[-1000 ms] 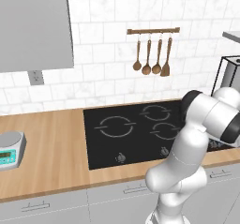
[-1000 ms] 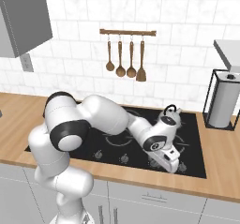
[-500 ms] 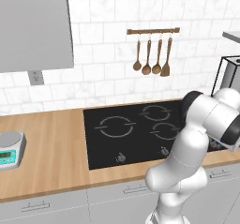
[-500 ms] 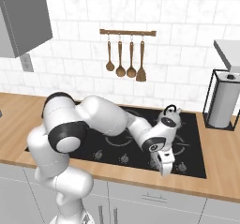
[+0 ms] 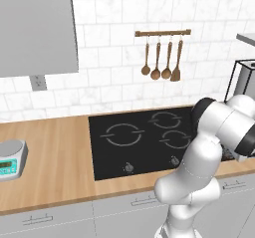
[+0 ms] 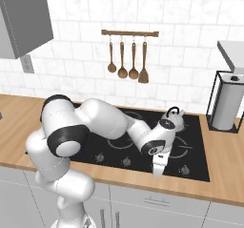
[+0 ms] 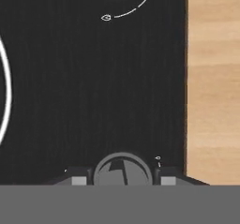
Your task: Turn off the rear right burner of the stove.
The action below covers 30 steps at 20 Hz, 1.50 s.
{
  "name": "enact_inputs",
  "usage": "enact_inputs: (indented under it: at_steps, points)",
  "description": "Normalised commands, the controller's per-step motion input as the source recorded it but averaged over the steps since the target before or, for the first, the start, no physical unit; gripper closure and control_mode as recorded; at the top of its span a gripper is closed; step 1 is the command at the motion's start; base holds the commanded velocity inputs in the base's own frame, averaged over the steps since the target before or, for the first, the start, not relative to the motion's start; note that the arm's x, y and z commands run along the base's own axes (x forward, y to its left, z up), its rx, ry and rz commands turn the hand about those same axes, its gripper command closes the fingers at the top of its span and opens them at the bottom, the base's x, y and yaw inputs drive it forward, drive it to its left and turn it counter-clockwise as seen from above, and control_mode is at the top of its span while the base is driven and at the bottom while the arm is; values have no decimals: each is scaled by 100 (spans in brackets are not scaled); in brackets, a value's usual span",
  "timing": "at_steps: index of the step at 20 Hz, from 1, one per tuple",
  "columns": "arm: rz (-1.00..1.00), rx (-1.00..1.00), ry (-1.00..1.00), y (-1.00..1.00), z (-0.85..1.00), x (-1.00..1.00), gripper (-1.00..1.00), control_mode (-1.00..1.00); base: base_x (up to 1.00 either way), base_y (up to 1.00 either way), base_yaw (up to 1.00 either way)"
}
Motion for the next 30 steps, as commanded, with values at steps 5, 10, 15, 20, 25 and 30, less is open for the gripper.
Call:
enact_inputs:
  at_steps: [5,10,15,20,25,30]
  points:
    - [-57,0,0,0,-21,0,100,-100,0,0,0]
    - [-59,0,0,0,-24,0,100,-100,0,0,0]
    - [-59,0,0,0,-23,0,100,-100,0,0,0]
    - [-58,0,0,0,-21,0,100,-100,0,0,0]
    - [-59,0,0,0,-20,0,100,-100,0,0,0]
    - [-60,0,-2,0,-19,0,100,-100,0,0,0]
